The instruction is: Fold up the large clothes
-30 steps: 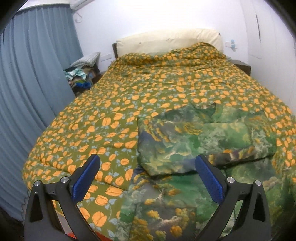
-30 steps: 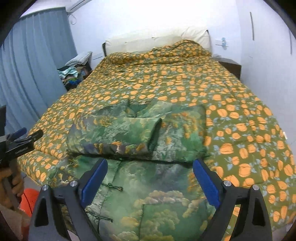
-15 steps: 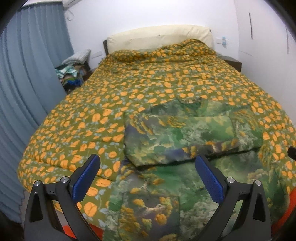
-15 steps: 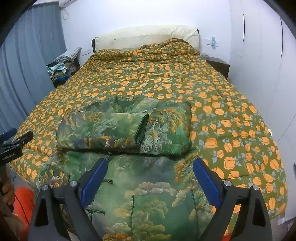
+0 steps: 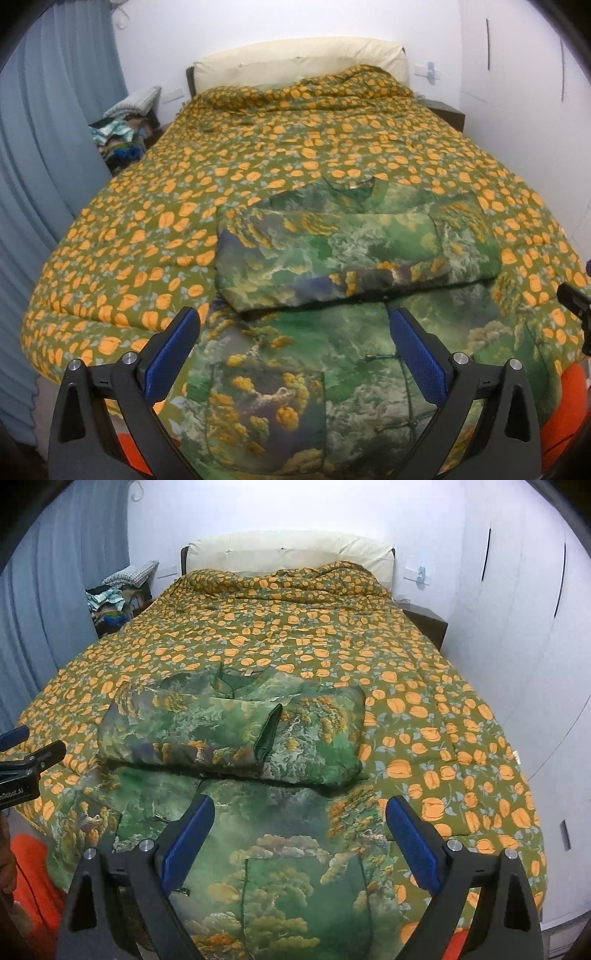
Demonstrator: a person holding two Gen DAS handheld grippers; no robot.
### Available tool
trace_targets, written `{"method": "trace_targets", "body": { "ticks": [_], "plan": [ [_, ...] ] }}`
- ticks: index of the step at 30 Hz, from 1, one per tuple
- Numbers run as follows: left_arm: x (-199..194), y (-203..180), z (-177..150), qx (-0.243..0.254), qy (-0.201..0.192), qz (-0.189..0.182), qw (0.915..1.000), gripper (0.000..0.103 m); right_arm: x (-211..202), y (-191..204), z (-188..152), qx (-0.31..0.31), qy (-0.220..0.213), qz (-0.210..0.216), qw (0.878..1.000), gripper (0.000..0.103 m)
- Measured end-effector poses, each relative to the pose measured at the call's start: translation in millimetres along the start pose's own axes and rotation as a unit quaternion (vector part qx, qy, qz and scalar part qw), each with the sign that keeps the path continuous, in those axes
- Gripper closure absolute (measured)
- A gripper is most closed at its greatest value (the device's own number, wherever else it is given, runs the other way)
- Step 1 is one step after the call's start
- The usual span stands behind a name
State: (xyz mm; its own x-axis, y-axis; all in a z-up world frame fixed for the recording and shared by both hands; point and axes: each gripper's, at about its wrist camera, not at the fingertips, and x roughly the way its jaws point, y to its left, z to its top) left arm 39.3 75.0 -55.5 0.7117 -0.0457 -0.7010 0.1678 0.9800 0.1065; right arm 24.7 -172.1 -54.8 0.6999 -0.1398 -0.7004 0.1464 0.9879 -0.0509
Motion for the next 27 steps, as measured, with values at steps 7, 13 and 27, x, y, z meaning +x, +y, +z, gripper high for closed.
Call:
{"method": "trace_targets", "body": {
  "ticks": [7,13,27],
  "plan": [
    [2,-6,-4,0.004,0.008,-0.005,0.9999,0.0,-6,-1,1,-0.003,-0.007,-0.017,1.0,0.01],
    [3,-11,-6,0.01,0.013,0.001,0.9999,0.0,-8,-6,1,0.004,-0.008,-0.022,1.0,0.01],
    [0,-14,-5,0.023,0.003,0.019,0.9996,0.0,-7,-4,0,-0.005,-0.012,-0.025,1.0,0.01]
  ]
}}
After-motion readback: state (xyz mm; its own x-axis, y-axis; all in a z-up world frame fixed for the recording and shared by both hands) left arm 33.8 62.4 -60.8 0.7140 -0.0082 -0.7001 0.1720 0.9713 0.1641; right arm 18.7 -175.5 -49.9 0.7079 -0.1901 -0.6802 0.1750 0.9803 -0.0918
